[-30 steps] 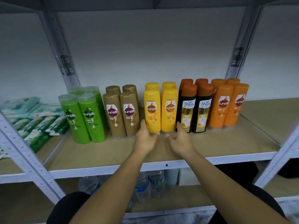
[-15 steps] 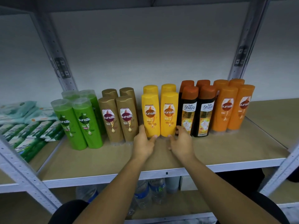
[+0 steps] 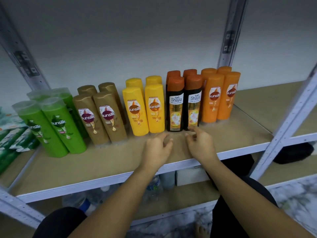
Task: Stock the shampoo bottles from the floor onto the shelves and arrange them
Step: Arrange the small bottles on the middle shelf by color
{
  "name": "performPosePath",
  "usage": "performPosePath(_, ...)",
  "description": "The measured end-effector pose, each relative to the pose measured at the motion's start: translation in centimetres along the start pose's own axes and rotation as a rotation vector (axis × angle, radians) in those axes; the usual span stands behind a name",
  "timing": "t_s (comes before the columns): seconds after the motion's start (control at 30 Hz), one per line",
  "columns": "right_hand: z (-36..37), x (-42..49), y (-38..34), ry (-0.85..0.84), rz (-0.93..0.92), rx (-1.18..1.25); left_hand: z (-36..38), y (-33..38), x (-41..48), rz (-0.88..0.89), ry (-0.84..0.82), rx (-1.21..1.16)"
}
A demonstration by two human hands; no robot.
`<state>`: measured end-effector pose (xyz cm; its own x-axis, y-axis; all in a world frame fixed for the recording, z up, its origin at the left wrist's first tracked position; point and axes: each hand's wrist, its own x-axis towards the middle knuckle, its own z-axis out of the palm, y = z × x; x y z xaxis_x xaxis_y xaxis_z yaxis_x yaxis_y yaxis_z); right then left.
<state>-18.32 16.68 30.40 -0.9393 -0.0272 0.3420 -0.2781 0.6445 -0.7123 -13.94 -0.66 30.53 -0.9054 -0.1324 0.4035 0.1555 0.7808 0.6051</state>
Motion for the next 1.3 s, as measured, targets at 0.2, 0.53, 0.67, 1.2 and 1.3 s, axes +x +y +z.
performPosePath(0.2, -1.5, 0.9, 2.0, 0.085, 0.002, 0.069, 4.5, 2.4, 2.0, -0.023, 0.101, -0.091)
performPosePath(0.53, -1.6, 3.3, 2.4, 0.001, -0.033, 0.166, 7.1, 3.8, 5.7, -0.173, 0.18, -0.165)
performPosePath(0.67, -1.3, 3.6, 2.9, -0.021, -0.03, 0.147, 7.9, 3.1, 5.6, -0.176, 0.262, -0.092)
performPosePath(1.2, -0.5, 5.0, 4.1, 0.033, 0.08, 0.19, 9.1, 1.0, 5.7, -0.265, 0.216, -0.184)
performPosePath(1.3, 0.0, 5.4, 4.2, 0.083, 0.146, 0.228, 9.1, 1.0, 5.7, -0.276, 0.216, -0.164)
